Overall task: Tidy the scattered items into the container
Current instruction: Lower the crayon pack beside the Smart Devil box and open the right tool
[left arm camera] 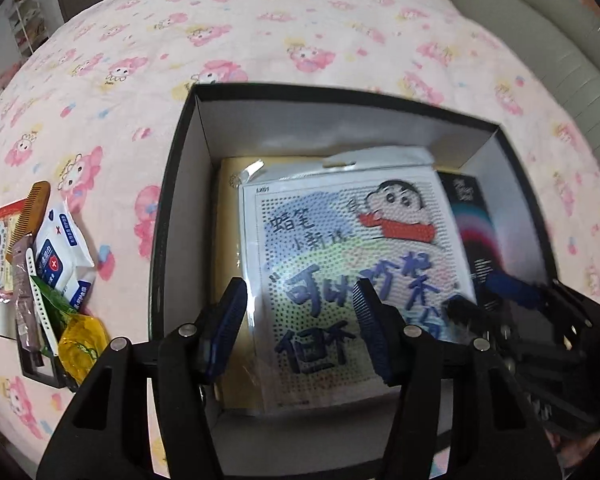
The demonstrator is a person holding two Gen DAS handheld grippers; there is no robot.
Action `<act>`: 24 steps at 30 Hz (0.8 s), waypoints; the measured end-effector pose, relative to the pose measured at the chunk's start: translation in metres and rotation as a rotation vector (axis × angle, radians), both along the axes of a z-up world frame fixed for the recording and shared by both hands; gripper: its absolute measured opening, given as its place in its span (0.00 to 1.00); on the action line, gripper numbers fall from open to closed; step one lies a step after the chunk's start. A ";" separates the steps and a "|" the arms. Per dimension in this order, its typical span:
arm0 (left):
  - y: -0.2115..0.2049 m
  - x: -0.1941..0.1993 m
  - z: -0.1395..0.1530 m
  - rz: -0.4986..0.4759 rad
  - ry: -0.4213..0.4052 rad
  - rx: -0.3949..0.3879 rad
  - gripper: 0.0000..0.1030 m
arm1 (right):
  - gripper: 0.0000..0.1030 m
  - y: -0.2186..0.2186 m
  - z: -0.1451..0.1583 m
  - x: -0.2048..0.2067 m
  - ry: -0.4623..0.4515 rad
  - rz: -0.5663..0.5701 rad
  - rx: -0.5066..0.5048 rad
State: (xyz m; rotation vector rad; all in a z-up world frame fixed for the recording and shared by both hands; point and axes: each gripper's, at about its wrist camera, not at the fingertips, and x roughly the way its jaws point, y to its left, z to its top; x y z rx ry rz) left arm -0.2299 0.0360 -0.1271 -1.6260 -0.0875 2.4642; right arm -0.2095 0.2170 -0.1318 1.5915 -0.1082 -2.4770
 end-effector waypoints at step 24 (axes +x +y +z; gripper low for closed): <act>0.004 0.011 0.003 -0.061 0.000 0.071 0.46 | 0.44 -0.013 -0.003 -0.014 -0.022 0.036 -0.049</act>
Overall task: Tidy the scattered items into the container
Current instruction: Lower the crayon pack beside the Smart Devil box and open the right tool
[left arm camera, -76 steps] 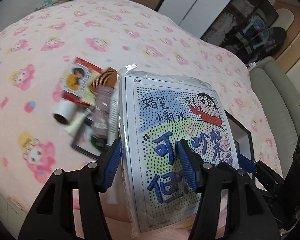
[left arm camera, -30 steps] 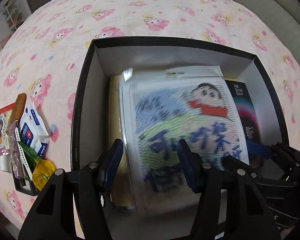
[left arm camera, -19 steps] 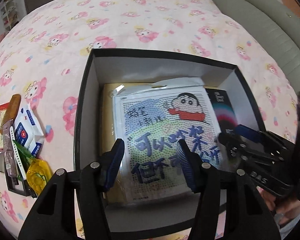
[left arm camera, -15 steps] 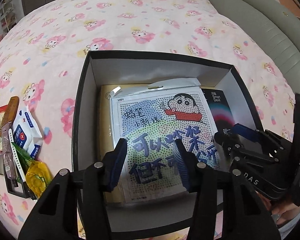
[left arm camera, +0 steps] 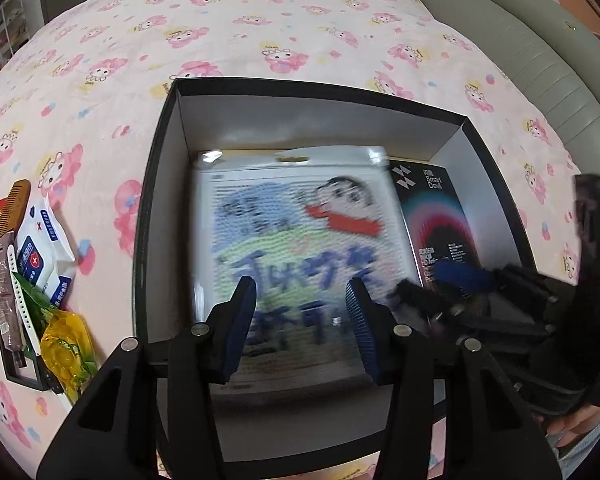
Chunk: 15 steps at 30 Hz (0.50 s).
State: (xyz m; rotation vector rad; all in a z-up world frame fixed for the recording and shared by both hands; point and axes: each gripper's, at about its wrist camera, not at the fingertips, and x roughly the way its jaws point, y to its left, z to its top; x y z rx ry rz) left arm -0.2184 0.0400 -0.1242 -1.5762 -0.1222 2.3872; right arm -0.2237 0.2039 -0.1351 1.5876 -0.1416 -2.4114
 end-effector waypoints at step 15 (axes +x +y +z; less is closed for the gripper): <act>0.058 0.001 -0.026 -0.094 -0.111 -0.041 0.44 | 0.44 0.021 0.018 0.011 0.088 -0.109 0.097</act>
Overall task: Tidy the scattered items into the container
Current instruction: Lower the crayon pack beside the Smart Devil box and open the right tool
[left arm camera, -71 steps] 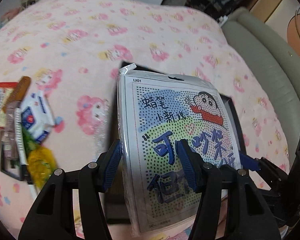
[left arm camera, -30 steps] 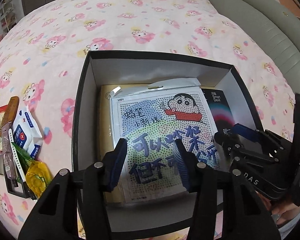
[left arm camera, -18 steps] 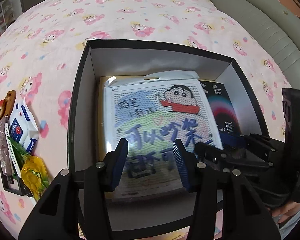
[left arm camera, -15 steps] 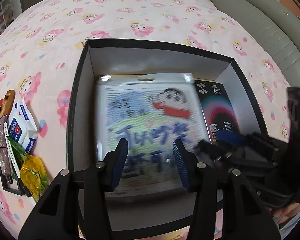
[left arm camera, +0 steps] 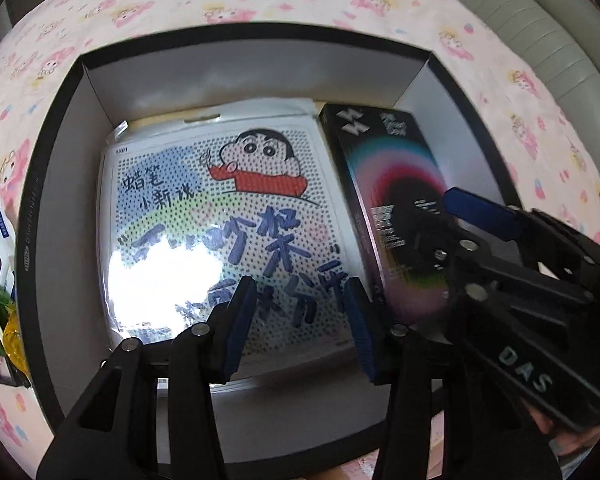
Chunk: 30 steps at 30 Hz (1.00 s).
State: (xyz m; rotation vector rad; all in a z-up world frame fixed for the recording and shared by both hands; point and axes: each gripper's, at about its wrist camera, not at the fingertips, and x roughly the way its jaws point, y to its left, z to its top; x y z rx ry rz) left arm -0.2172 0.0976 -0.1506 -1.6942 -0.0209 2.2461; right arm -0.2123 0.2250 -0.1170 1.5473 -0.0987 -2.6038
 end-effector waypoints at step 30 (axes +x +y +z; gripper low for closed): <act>-0.076 0.162 0.123 0.113 0.406 -0.045 0.60 | 0.49 -0.054 0.085 0.161 0.269 -0.008 -0.009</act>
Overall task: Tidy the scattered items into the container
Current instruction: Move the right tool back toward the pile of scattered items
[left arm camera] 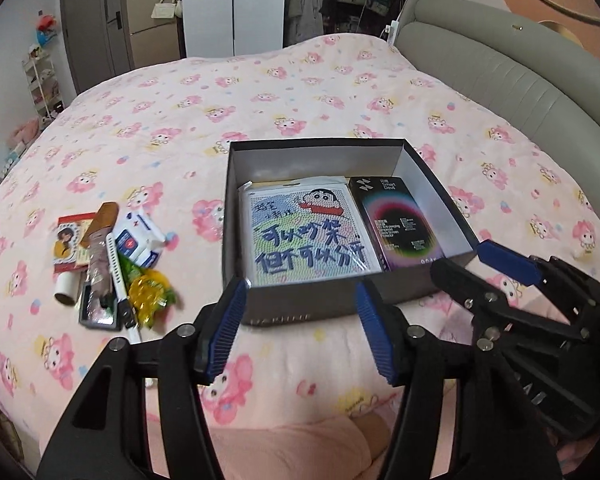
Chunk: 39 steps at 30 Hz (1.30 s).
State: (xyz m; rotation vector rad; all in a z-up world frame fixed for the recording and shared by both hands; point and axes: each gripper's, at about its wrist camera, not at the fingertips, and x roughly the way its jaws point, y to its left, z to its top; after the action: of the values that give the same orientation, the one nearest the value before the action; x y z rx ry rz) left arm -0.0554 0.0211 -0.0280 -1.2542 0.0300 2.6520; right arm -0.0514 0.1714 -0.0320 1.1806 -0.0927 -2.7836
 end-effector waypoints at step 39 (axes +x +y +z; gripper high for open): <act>-0.186 0.043 -0.022 0.335 -0.075 0.186 0.62 | 0.56 -0.152 -0.029 0.002 -0.021 0.321 0.042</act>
State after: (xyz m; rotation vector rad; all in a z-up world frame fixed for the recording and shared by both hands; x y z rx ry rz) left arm -0.0123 -0.1653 -0.0504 -1.3981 -0.4661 2.7933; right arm -0.0491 0.0190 -0.0612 1.1210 0.1419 -2.5042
